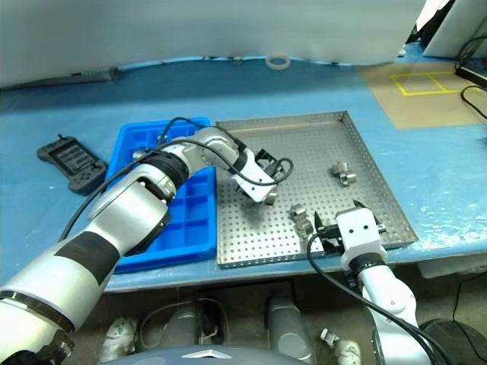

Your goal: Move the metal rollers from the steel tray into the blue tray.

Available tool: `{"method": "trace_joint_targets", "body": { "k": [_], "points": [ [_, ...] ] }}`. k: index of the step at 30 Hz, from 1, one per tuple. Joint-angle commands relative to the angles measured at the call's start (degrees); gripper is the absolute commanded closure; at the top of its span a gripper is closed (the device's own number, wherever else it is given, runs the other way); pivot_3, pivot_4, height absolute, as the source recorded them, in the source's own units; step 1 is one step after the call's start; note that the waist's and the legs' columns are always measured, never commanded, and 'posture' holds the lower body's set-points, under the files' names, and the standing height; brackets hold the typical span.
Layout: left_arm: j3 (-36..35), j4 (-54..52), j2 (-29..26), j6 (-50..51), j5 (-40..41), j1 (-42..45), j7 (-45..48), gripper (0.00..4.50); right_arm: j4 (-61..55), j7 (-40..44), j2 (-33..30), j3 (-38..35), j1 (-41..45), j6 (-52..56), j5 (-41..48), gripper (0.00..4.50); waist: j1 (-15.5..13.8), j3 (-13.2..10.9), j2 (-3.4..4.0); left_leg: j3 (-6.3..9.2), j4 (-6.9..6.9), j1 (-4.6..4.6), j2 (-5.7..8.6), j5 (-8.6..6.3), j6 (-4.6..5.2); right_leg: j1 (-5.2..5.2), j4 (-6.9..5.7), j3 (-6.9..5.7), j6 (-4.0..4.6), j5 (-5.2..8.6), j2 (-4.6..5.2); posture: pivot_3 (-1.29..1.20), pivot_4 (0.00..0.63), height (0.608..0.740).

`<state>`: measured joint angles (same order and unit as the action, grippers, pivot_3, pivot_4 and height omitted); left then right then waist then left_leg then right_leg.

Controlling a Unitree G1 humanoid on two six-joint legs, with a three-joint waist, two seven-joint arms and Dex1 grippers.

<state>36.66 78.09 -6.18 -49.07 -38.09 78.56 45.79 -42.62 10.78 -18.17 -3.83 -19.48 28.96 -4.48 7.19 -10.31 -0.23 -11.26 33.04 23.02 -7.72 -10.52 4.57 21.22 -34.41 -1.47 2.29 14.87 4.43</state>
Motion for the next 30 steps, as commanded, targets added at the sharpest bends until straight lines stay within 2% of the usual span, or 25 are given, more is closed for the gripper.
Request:
{"method": "trace_joint_targets", "body": {
  "k": [1,6,12,15,18,22,26,29,30],
  "points": [
    [2.2,0.0,0.5,2.1,-3.6,3.2,-4.9,0.00,-3.7,-1.4,0.9,0.7,-0.9,-0.9,-1.7,0.03,0.5,0.0,0.00,0.00,0.01,0.01,0.00,0.00,0.00,0.00,0.01,0.00,0.00,0.00,0.00,-0.63,0.150,0.740],
    [2.3,0.7,1.5,3.4,-4.7,2.6,-5.5,0.00,-4.3,-2.7,2.1,2.6,-2.6,-1.0,-3.9,0.03,2.6,0.0,0.00,0.03,0.02,0.05,0.00,-0.04,0.06,-0.05,0.15,-0.05,0.00,0.00,0.00,-0.65,0.150,0.740],
    [-0.8,0.9,1.7,3.2,-1.6,1.2,0.3,0.00,-4.5,-3.2,3.0,2.7,-3.8,-1.3,-5.3,0.03,5.0,0.0,0.01,0.08,0.03,0.12,0.03,-0.15,0.25,-0.24,0.58,-0.16,-0.08,-0.08,0.00,-0.66,0.150,0.740],
    [-1.5,0.9,1.0,2.6,-0.9,0.8,4.3,0.60,-4.3,-3.2,3.2,2.7,-3.5,-1.2,-5.7,0.00,6.2,0.0,0.01,0.08,0.04,0.18,0.07,-0.20,0.33,-0.26,0.69,-0.17,-0.07,-0.11,0.04,-0.66,0.150,0.740],
    [-1.3,0.7,0.7,4.0,-1.3,0.4,3.3,1.56,-4.0,-3.3,3.2,3.2,-3.1,-1.1,-6.2,0.00,6.8,0.0,0.01,0.08,0.05,0.19,0.10,-0.22,0.36,-0.26,0.68,-0.19,-0.08,-0.12,0.07,-0.65,0.150,0.740],
    [-1.7,0.7,0.3,4.0,-0.7,-0.3,5.1,1.56,-3.5,-3.2,3.0,3.5,-2.7,-1.2,-6.8,0.00,7.6,0.0,0.01,0.17,0.17,0.16,0.10,-0.22,0.37,-0.38,0.68,-0.27,-0.10,-0.14,0.08,-0.65,0.150,0.740],
    [-2.6,0.6,0.5,4.2,0.2,-0.9,5.7,2.36,-3.3,-2.9,2.9,3.6,-2.5,-1.1,-7.2,0.00,8.1,0.0,0.01,0.18,0.19,0.12,0.12,-0.24,0.39,-0.45,0.70,-0.28,-0.10,-0.14,0.10,-0.65,0.150,0.740],
    [-4.3,0.6,0.8,4.2,2.2,-1.4,8.6,2.36,-3.2,-2.8,2.8,3.8,-2.3,-1.1,-7.6,0.00,8.1,0.0,0.01,0.19,0.20,0.13,0.13,-0.24,0.40,-0.44,0.70,-0.28,-0.09,-0.15,0.10,-0.65,0.150,0.740],
    [-5.0,0.6,0.8,4.0,3.1,-1.6,10.4,2.54,-3.1,-2.8,2.8,4.0,-2.2,-1.0,-7.7,0.00,8.1,0.0,0.01,0.19,0.21,0.14,0.13,-0.25,0.41,-0.44,0.70,-0.28,-0.09,-0.15,0.10,-0.64,0.150,0.740]
  ]
}}
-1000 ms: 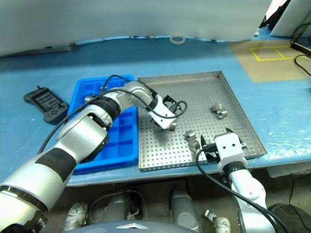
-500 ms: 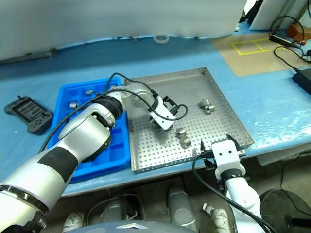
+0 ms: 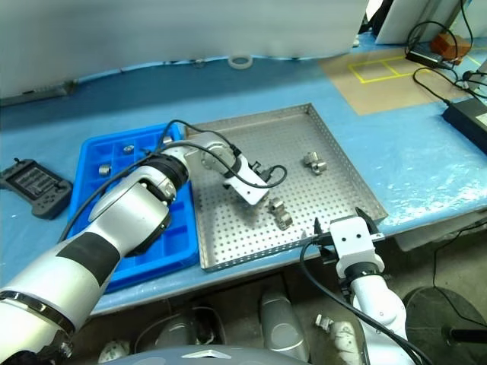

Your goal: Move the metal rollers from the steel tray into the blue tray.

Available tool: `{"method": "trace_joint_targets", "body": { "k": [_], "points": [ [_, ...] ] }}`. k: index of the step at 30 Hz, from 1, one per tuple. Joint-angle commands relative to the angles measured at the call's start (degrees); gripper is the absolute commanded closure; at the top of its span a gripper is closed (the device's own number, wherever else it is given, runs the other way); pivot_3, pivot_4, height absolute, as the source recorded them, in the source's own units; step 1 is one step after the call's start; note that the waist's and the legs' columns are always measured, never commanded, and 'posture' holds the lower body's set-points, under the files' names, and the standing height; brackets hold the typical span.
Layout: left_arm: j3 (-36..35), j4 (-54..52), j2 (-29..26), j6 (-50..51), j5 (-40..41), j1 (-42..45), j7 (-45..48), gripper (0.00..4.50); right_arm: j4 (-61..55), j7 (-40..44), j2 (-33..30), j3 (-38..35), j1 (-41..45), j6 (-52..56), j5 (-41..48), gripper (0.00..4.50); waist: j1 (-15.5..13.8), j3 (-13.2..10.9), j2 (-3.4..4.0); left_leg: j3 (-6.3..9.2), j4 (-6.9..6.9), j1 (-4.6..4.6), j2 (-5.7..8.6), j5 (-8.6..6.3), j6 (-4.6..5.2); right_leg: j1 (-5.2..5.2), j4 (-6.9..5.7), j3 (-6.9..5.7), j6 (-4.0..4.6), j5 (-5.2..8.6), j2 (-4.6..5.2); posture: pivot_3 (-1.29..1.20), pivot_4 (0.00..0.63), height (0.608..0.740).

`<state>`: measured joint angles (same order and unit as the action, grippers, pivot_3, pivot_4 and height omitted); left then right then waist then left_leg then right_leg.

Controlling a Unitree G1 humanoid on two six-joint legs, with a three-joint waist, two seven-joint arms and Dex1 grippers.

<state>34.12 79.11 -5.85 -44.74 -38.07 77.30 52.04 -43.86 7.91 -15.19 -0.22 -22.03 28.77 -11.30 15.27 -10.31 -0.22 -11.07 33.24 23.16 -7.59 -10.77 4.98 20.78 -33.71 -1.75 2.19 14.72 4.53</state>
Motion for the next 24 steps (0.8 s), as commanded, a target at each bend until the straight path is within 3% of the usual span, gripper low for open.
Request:
{"method": "trace_joint_targets", "body": {
  "k": [1,3,13,19,24],
  "points": [
    [-3.2,-0.5,0.5,-0.4,4.0,-0.5,5.5,2.69,-1.9,0.1,-0.2,0.5,0.5,-0.8,-1.0,0.00,0.1,0.0,0.00,0.00,0.00,0.01,0.00,-0.01,0.01,0.00,0.00,0.00,0.00,0.00,0.00,-0.64,0.150,0.740],
    [-4.7,-0.7,0.6,-0.1,5.5,-0.9,6.4,3.12,-1.8,0.2,-0.2,0.6,0.8,-0.7,-1.1,0.00,0.1,0.0,0.00,0.00,0.00,0.01,0.00,-0.03,0.05,0.00,0.00,0.00,0.00,0.00,0.01,-0.64,0.150,0.740],
    [-9.3,-1.4,0.4,0.4,9.6,-2.2,7.6,3.12,-0.1,0.7,-0.4,0.9,2.2,-1.4,-1.6,0.00,0.2,0.0,0.00,0.00,0.06,0.03,0.07,-0.06,0.12,0.00,-0.02,-0.02,0.01,-0.02,0.09,-0.62,0.150,0.740],
    [-22.2,-2.3,1.6,8.7,22.9,-1.2,12.8,3.12,2.0,1.4,-0.7,0.0,2.9,-3.4,-0.6,0.00,0.2,0.0,0.00,0.00,0.07,0.07,0.12,-0.08,0.15,0.02,-0.04,-0.03,0.02,-0.02,0.15,-0.58,0.150,0.740],
    [-25.9,-3.4,-1.7,10.7,25.1,-1.6,10.7,3.12,4.0,2.9,-1.6,-0.5,5.0,-4.8,-0.1,0.00,0.3,0.0,0.00,0.00,0.08,0.05,0.16,-0.10,0.19,0.01,-0.05,-0.03,0.02,-0.02,0.19,-0.54,0.150,0.740]
  ]
}}
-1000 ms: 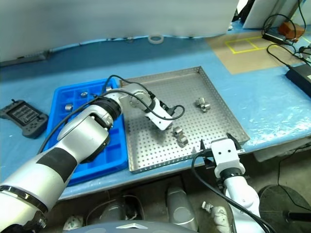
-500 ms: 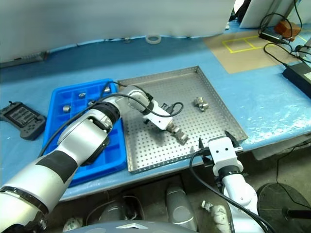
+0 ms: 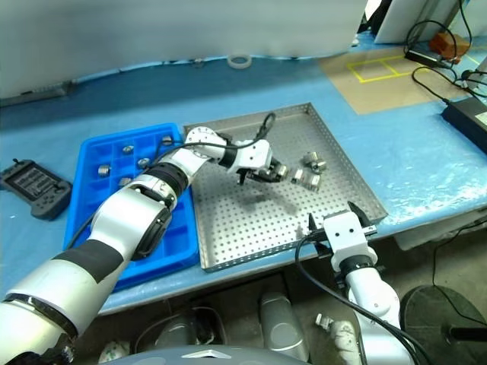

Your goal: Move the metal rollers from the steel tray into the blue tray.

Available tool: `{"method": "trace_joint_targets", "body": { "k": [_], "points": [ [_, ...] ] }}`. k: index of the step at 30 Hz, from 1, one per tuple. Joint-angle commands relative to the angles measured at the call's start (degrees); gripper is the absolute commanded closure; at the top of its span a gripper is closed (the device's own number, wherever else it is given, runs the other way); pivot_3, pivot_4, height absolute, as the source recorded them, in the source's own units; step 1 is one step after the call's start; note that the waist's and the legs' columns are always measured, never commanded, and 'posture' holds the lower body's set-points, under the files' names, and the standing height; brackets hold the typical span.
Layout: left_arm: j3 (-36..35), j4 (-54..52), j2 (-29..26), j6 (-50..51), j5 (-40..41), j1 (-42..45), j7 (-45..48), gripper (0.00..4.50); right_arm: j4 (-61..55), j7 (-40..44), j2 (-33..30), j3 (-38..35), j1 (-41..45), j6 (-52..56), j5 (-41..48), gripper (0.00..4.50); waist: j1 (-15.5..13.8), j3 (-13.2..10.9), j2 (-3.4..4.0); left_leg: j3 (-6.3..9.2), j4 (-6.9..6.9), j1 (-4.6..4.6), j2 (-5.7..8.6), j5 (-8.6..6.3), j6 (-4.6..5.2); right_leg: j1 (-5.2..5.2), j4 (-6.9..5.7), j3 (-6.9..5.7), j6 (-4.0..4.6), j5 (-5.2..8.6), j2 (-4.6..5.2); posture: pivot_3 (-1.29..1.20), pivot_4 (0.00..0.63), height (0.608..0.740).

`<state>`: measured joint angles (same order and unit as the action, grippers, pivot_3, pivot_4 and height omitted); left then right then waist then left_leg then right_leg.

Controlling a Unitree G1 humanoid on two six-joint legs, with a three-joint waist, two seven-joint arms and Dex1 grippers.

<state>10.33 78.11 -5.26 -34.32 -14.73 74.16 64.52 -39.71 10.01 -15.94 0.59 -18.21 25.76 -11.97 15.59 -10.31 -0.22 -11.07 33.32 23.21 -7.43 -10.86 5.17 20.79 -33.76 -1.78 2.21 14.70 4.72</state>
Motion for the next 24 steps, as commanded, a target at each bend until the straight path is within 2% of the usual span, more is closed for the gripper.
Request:
{"method": "trace_joint_targets", "body": {
  "k": [1,4,7,11,15,21,24],
  "points": [
    [-1.9,-2.5,-3.2,-0.2,1.3,1.2,-2.5,3.12,0.4,1.2,-1.2,-1.5,1.8,-2.0,0.8,0.00,0.0,0.0,0.00,0.00,0.01,-0.01,0.00,0.00,0.00,0.00,-0.01,0.00,0.00,0.00,0.00,-0.53,0.150,0.740],
    [-3.8,-2.9,-4.5,0.7,3.4,0.6,-2.7,3.12,1.9,2.3,-2.2,-2.2,4.0,-2.5,1.6,0.00,-0.2,0.0,0.00,0.00,0.01,0.00,0.00,0.00,0.00,0.00,-0.01,-0.01,0.00,0.00,0.00,-0.49,0.150,0.740],
    [-10.4,-3.5,-3.6,5.6,10.5,1.0,-2.6,3.12,3.9,3.3,-3.0,-3.1,7.0,-3.1,2.6,0.00,-1.1,0.0,0.00,0.00,0.01,0.04,0.02,0.00,0.03,0.01,-0.01,-0.01,0.01,-0.01,0.02,-0.46,0.150,0.740],
    [-20.6,-5.4,-0.9,16.4,21.9,2.4,-1.0,3.12,5.7,4.9,-3.1,-3.6,11.5,-3.0,4.7,0.00,-2.5,0.0,0.00,0.02,0.02,0.11,0.16,-0.02,0.12,0.07,-0.10,-0.10,0.02,-0.01,0.25,-0.43,0.150,0.740],
    [-30.3,-11.0,3.8,33.6,36.0,2.3,0.0,3.12,7.9,5.8,-2.2,-3.8,18.5,-0.9,7.7,0.00,-3.9,0.0,0.02,0.01,0.04,0.13,0.25,-0.04,0.18,0.10,-0.14,-0.09,0.02,-0.01,0.35,-0.40,0.150,0.740],
    [-32.6,-20.2,8.9,49.7,43.8,-4.0,-3.1,3.12,12.2,6.1,-1.1,-1.3,28.5,0.0,8.9,0.00,-5.8,0.0,0.04,-0.02,0.12,0.13,0.29,-0.04,0.23,0.14,-0.27,-0.04,0.02,-0.01,0.40,-0.39,0.150,0.740],
    [-30.3,-25.5,9.3,56.9,45.5,-7.8,-1.3,3.12,13.8,6.2,0.8,-1.3,33.4,0.9,11.1,0.00,-6.1,0.0,0.04,-0.07,0.32,0.27,0.29,-0.05,0.24,0.42,-0.77,0.03,0.03,-0.01,0.42,-0.39,0.150,0.740]
  ]
}}
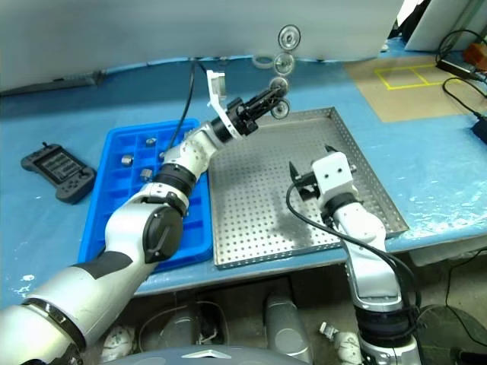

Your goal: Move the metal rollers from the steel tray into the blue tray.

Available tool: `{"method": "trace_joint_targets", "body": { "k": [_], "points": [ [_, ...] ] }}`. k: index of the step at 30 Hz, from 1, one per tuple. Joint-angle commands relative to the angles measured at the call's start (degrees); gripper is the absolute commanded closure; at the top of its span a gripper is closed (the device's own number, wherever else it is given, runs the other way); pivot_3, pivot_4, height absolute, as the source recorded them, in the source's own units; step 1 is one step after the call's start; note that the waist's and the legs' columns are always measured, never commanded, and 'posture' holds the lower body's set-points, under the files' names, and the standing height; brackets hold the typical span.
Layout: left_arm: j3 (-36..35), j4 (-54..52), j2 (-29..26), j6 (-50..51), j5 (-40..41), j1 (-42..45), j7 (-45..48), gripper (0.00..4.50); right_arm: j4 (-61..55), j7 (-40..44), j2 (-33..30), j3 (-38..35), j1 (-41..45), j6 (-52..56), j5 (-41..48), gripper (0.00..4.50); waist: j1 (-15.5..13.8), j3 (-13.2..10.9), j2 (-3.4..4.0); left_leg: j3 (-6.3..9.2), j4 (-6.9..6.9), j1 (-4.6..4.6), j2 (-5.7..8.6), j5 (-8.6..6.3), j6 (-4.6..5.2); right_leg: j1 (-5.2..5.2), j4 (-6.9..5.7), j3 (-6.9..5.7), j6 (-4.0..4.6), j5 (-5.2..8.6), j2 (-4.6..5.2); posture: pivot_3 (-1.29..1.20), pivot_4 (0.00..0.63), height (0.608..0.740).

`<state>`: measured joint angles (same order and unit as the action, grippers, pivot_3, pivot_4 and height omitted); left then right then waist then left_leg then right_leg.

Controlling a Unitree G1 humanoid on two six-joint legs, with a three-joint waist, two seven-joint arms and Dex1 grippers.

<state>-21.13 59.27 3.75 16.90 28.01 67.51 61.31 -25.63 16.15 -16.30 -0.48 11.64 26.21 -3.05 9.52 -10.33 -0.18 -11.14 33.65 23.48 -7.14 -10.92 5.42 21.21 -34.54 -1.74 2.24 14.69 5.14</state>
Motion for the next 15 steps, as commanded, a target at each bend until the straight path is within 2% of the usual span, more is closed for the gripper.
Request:
{"method": "trace_joint_targets", "body": {
  "k": [1,4,15],
  "points": [
    [2.6,-8.4,0.2,7.1,2.3,-2.6,2.2,3.12,-0.3,0.1,1.9,-0.5,5.1,1.1,3.3,0.00,-0.2,0.0,0.02,-0.01,0.09,0.10,-0.01,-0.01,0.01,0.16,-0.16,0.03,0.00,0.00,0.00,-0.39,0.150,0.740],
    [4.7,-11.3,0.1,8.4,1.4,-5.5,0.6,3.12,0.4,0.9,1.8,-0.4,7.6,1.7,4.3,0.00,-1.2,0.0,0.03,-0.01,0.25,0.19,-0.10,0.00,0.00,0.29,-0.31,0.02,0.00,0.00,-0.02,-0.39,0.150,0.740],
    [5.9,-16.6,2.0,9.4,3.2,-10.0,-4.6,3.12,1.6,1.0,1.6,1.7,8.0,0.9,3.6,0.00,-5.4,0.0,0.06,-0.18,0.51,0.17,-0.09,-0.12,0.18,0.13,-0.20,0.18,0.00,0.00,0.00,-0.38,0.150,0.740]
  ]
}}
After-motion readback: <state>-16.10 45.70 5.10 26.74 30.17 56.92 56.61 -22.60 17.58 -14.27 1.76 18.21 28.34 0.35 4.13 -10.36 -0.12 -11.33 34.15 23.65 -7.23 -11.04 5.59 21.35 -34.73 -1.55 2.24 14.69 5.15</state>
